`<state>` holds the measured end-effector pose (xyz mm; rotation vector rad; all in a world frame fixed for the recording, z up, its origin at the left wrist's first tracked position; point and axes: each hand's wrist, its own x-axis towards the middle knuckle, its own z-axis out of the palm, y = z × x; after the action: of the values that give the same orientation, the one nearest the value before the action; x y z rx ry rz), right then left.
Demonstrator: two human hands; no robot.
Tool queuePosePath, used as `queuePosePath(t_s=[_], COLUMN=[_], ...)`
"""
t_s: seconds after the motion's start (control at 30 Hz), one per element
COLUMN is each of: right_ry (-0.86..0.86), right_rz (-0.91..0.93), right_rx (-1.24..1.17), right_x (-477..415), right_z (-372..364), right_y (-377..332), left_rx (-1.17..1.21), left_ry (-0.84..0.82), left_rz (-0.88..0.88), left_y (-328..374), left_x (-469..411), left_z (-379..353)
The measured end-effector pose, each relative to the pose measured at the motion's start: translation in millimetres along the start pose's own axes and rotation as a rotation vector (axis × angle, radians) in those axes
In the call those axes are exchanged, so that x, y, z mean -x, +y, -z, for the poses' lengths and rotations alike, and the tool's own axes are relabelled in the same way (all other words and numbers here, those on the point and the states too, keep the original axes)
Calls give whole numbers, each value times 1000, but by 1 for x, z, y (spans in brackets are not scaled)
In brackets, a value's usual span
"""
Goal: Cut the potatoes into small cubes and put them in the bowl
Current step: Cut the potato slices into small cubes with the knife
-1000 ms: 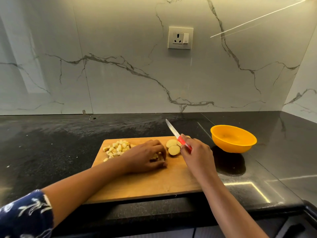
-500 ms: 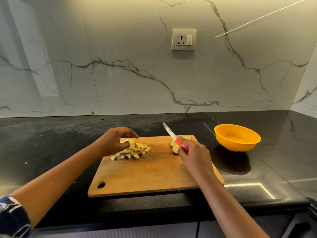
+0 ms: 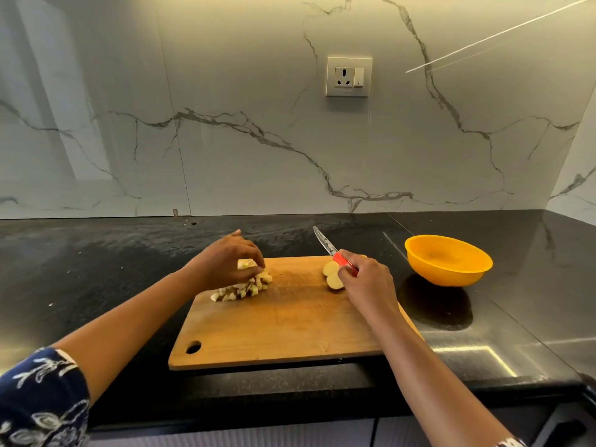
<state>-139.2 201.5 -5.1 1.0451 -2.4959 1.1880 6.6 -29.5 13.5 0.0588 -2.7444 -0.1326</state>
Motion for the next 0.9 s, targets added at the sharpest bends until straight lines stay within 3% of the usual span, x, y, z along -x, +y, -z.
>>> queuePosePath(t_s=[0.1, 0.2, 0.3, 0.37, 0.43, 0.57, 0.67, 0.77, 0.9], right_ry=[3, -2, -1, -3, 6, 67, 123, 192, 220], right_rz=[20, 24, 25, 22, 17, -1, 17, -13, 6], right_rx=[1, 0, -1, -3, -13, -52, -35, -63, -76], right_x=[2, 5, 4, 4, 3, -8, -20, -26, -25], right_z=[0, 0, -1, -2, -2, 4, 10, 14, 12], right_y=[-2, -3, -3, -1, 1, 8, 18, 28, 34], left_rx=[301, 210, -129, -233, -188, 151, 72, -4, 217], left_ry=[25, -8, -63, -56, 11, 60, 42, -118, -405], left_rz=[127, 54, -36, -18, 11, 22, -15, 73, 182], left_y=[0, 4, 11, 13, 14, 45, 75, 84, 77], left_x=[13, 27, 34, 34, 31, 8, -24, -58, -92], left_z=[10, 6, -7, -14, -16, -4, -3, -16, -32])
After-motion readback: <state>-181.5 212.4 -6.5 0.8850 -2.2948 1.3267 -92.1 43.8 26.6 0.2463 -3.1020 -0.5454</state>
